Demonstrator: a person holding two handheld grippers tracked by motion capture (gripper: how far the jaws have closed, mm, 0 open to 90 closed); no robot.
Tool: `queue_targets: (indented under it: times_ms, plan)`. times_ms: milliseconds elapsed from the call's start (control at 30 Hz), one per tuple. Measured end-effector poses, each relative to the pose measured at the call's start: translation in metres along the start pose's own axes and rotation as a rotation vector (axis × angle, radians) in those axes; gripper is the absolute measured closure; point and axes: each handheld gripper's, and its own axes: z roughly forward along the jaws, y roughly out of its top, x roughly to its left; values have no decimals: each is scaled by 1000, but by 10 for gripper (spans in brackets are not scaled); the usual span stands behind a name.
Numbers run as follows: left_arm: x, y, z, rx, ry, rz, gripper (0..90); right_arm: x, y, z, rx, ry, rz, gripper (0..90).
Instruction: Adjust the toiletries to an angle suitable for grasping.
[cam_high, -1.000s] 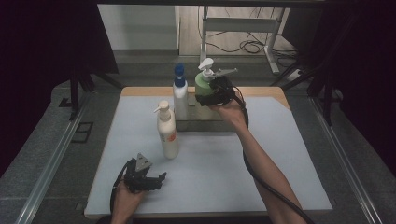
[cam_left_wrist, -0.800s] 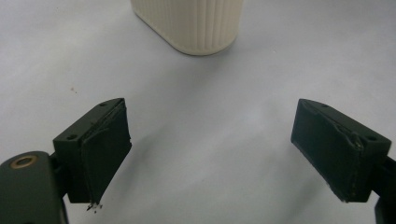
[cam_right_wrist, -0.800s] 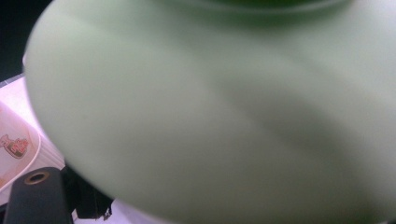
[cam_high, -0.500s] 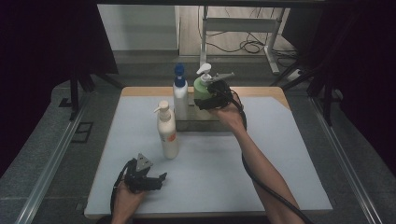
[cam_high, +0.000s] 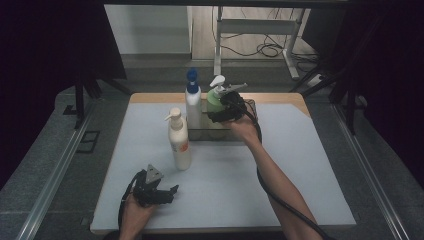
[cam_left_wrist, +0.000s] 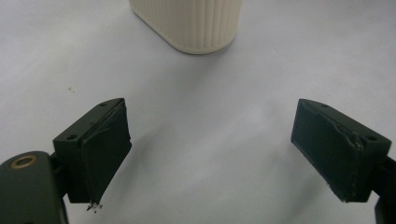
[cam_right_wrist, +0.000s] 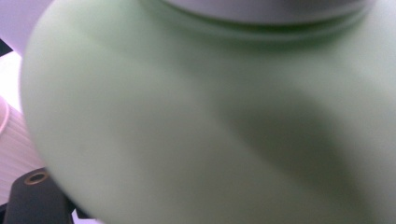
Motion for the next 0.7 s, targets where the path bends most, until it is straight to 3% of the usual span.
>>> queue_targets:
  times_ms: [300,700]
  plan:
    - [0,0,0,1,1,1,116,0,-5,8,33,7,-8,118]
    - [-1,0,1,2,-1,1,116,-6,-5,11,27,31,4,108]
